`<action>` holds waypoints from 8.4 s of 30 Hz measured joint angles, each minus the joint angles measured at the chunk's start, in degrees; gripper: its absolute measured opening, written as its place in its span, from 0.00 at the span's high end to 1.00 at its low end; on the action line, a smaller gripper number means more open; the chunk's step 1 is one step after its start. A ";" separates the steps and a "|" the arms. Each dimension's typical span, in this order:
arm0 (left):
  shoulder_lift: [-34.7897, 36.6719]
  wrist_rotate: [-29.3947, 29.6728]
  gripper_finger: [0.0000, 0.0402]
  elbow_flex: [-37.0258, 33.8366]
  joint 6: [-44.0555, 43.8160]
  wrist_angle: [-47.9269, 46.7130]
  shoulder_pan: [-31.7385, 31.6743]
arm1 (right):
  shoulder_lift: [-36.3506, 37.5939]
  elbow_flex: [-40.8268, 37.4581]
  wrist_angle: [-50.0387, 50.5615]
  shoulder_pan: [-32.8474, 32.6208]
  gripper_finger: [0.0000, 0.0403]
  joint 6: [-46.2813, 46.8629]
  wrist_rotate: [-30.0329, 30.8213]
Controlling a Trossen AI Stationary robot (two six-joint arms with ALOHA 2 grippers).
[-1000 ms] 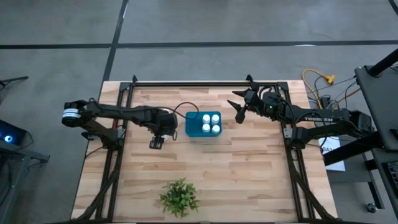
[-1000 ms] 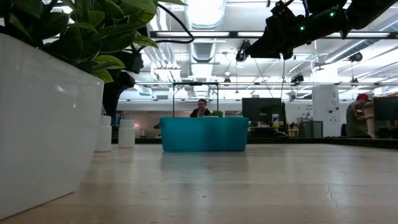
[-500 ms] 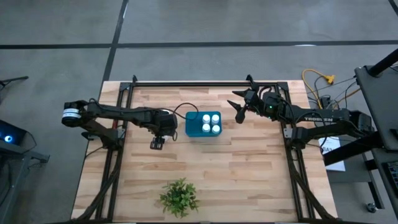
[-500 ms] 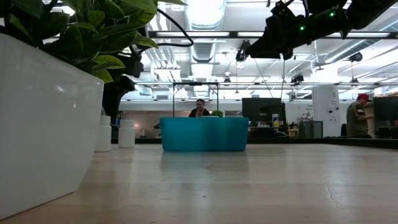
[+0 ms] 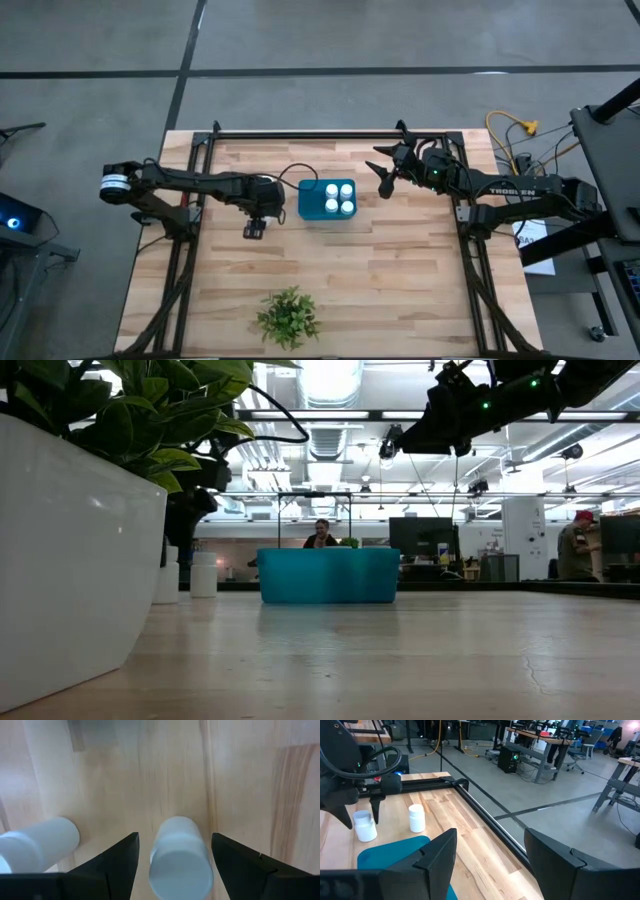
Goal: Pick and place pill bottles into a basket
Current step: Put the white medicine bottle into the blue bin
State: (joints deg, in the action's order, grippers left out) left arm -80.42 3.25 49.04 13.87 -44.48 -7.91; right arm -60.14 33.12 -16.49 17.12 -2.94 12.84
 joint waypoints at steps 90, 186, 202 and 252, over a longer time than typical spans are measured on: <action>-1.46 0.00 0.64 24.91 5.27 -13.76 -0.39 | -0.01 -0.04 -0.04 0.01 0.44 -0.02 -1.20; -33.18 -4.46 0.55 39.56 18.01 -2.05 -9.50 | 0.00 -0.04 0.11 0.00 0.44 0.28 -1.31; -32.71 -4.22 0.55 39.54 16.57 -2.24 -9.50 | 0.00 -0.04 0.48 0.00 0.44 0.24 -1.31; -20.52 -2.99 0.38 39.35 15.02 -12.96 -9.10 | 0.00 -0.04 1.29 0.00 0.44 0.17 -1.31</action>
State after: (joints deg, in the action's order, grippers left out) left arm -100.94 0.26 88.39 28.88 -57.44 -17.00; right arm -60.14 33.08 -15.20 17.12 -2.77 11.53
